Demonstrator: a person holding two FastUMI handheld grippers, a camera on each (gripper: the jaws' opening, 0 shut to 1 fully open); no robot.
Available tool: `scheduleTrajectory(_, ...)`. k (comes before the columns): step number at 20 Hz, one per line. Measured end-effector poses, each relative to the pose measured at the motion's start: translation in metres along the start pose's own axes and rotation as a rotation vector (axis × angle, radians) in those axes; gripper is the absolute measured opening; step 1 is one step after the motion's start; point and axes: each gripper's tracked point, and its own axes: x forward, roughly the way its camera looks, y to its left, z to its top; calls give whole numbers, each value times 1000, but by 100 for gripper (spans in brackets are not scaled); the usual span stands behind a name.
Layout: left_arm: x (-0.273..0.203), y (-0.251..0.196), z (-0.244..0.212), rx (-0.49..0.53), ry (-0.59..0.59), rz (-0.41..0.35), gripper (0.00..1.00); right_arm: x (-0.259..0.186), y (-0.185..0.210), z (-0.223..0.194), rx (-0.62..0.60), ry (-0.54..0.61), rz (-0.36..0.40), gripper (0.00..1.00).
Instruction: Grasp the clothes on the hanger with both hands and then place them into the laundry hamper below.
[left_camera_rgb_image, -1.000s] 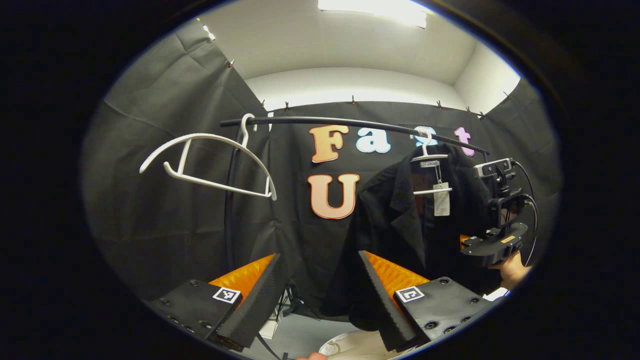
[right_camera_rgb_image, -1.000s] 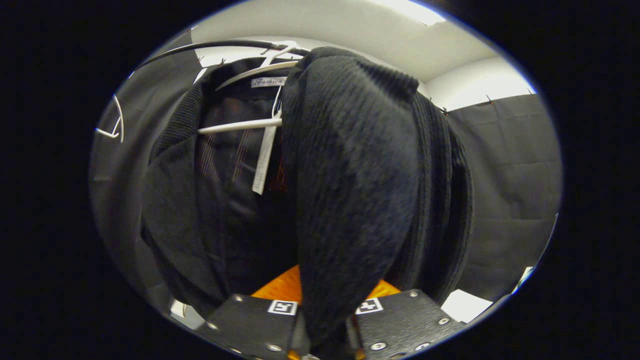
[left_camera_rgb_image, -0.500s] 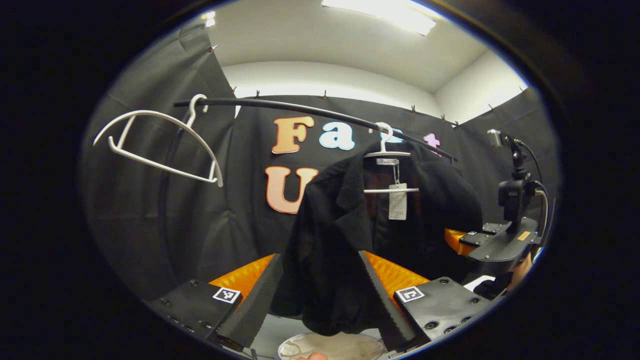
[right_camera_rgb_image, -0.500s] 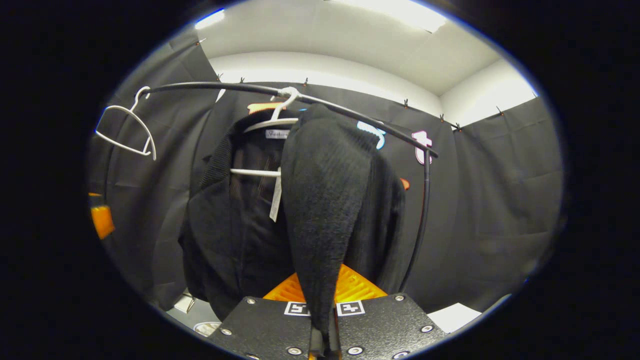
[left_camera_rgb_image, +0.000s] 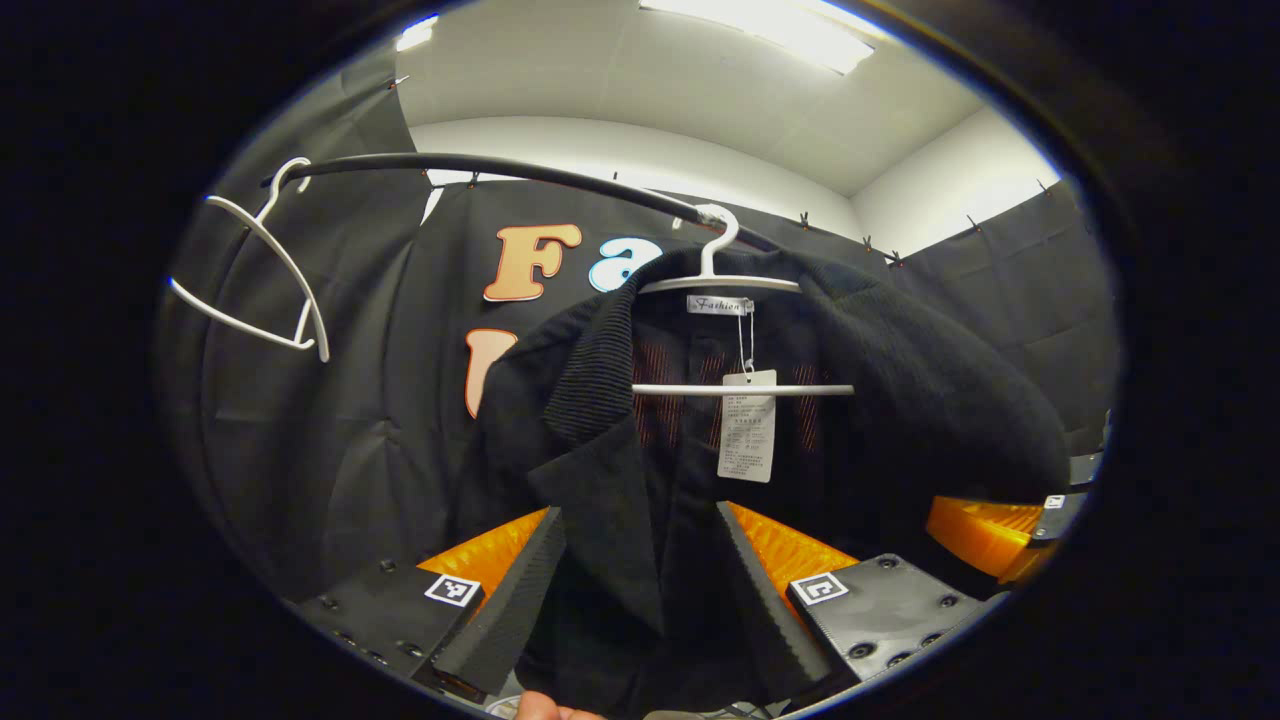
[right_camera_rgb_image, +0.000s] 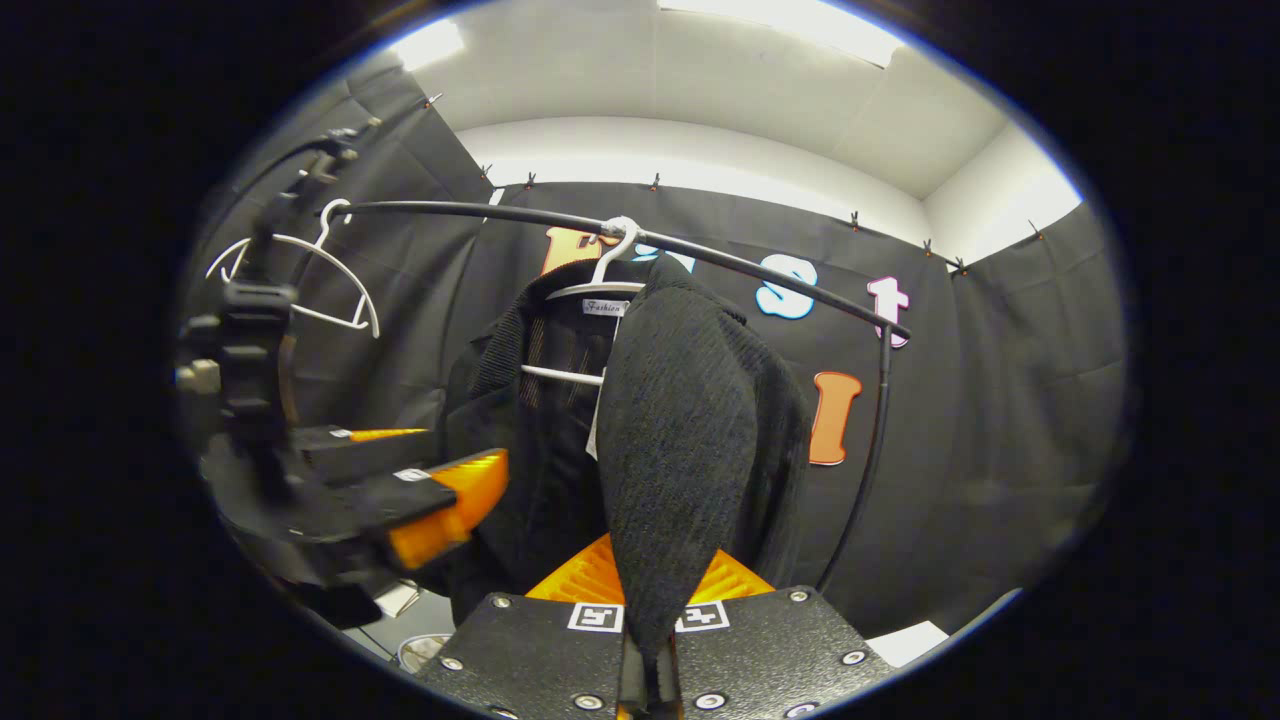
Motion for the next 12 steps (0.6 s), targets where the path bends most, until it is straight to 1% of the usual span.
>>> scheduleTrajectory(1,13,4,-4,22,-11,47,94,2,2,0,13,0,23,0)
scheduleTrajectory(2,25,11,-8,51,-20,101,97,1,3,-1,22,-2,42,0)
scheduleTrajectory(3,35,14,-16,82,-18,137,93,2,4,-1,29,-9,62,0)
scheduleTrajectory(4,45,15,-24,107,-9,170,93,5,5,-2,38,-15,79,0)
scheduleTrajectory(7,62,17,-40,164,14,225,93,6,1,-3,68,-21,112,0)
scheduleTrajectory(8,65,23,-43,182,14,251,97,8,-1,-2,76,-26,110,0)
scheduleTrajectory(9,65,30,-44,193,9,270,95,7,-6,1,85,-30,105,0)
scheduleTrajectory(10,64,38,-44,202,3,293,97,6,-10,1,94,-30,99,4)
scheduleTrajectory(12,64,57,-44,207,-6,311,99,6,-16,1,110,-22,77,4)
